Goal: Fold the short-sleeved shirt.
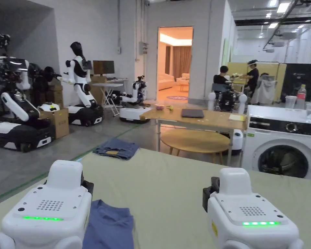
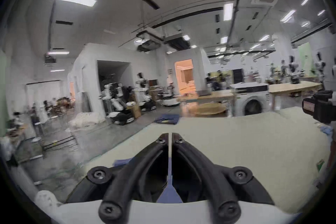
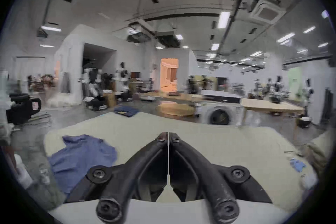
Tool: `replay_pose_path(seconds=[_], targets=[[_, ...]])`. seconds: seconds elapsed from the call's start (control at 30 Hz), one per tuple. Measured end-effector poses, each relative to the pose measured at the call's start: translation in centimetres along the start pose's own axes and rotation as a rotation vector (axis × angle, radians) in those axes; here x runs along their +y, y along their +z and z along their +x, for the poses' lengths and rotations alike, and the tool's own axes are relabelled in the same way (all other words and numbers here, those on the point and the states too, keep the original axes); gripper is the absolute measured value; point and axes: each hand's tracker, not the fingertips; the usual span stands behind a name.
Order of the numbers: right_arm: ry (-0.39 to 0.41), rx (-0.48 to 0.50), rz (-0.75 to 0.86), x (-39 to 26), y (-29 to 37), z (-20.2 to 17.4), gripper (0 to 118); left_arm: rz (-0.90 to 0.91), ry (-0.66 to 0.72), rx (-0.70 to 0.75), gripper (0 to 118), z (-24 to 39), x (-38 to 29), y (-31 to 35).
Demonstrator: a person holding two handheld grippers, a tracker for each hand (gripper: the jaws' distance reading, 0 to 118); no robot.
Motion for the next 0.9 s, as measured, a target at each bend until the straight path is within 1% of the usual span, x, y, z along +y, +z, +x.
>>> replay_pose_path(seconds=[0.07, 0.1, 0.2, 0.27, 0.3, 0.33, 0.37, 0.4, 0.43, 0.47, 0.5, 0.53, 0.6, 0.67, 0.7, 0.77, 0.83, 0.87, 0.9], targets=[[0.006, 0.085, -0.033, -1.0, -1.2, -3.4, 0, -0.059, -0.008, 0.058, 0, -3.9, -1.4, -1.1], [0.024, 0.107, -0.035, -1.3, -2.1, -4.6, 0, -0.094, 0.004, 0.079, 0, -5.5, -2.2, -1.8], [0.044, 0.136, -0.043, -2.1, -4.0, -6.0, 0, -0.194, 0.026, 0.081, 0, -7.6, -4.5, -4.9], [0.047, 0.136, -0.059, -2.4, -5.8, -5.7, 0, -0.255, 0.030, 0.044, 0, -7.0, -5.8, -7.5], [0.049, 0.129, -0.066, -2.7, -6.6, -5.4, 0, -0.297, 0.046, 0.005, 9, -6.1, -6.6, -9.3], [0.050, 0.119, -0.072, -3.0, -7.2, -5.0, 0, -0.332, 0.072, -0.028, 45, -5.2, -7.3, -11.2], [0.053, 0.108, -0.078, -3.1, -7.7, -4.5, 0, -0.359, 0.101, -0.064, 84, -4.2, -8.1, -13.0], [0.058, 0.096, -0.088, -3.2, -8.1, -4.0, 0, -0.399, 0.150, -0.114, 110, -2.8, -9.2, -15.5], [0.063, 0.085, -0.098, -3.5, -8.6, -3.4, 0, -0.467, 0.200, -0.154, 117, -1.3, -10.4, -17.8], [0.067, 0.077, -0.113, -3.7, -9.2, -2.8, 0, -0.588, 0.227, -0.198, 117, 0.4, -12.0, -20.4], [0.072, 0.068, -0.127, -3.9, -9.8, -2.0, 0, -0.642, 0.237, -0.257, 117, 2.6, -13.6, -23.0], [0.081, 0.050, -0.131, -4.2, -9.3, -1.4, 0, -0.697, 0.207, -0.275, 117, 4.6, -15.0, -24.9], [0.101, 0.005, -0.142, -4.6, -9.9, 0.2, 0, -0.776, 0.116, -0.263, 117, 8.5, -17.4, -27.5], [0.104, -0.032, -0.157, -5.1, -9.3, 1.5, 0, -0.822, 0.074, -0.303, 117, 12.0, -19.4, -29.3], [0.102, -0.052, -0.167, -5.3, -9.5, 2.5, 0, -0.866, 0.049, -0.328, 116, 14.0, -19.7, -27.9], [0.104, -0.089, -0.182, -5.6, -9.8, 4.2, 0, -0.938, -0.009, -0.348, 115, 16.4, -21.7, -28.7], [0.112, -0.126, -0.193, -6.0, -8.7, 5.1, 0, -0.975, -0.133, -0.308, 114, 17.0, -23.4, -28.1], [0.111, -0.139, -0.199, -6.0, -8.6, 6.0, 0, -0.925, -0.075, -0.326, 113, 16.4, -22.8, -27.9], [0.107, -0.152, -0.200, -6.1, -7.7, 6.4, 0, -0.937, -0.046, -0.324, 104, 16.0, -21.8, -27.9]])
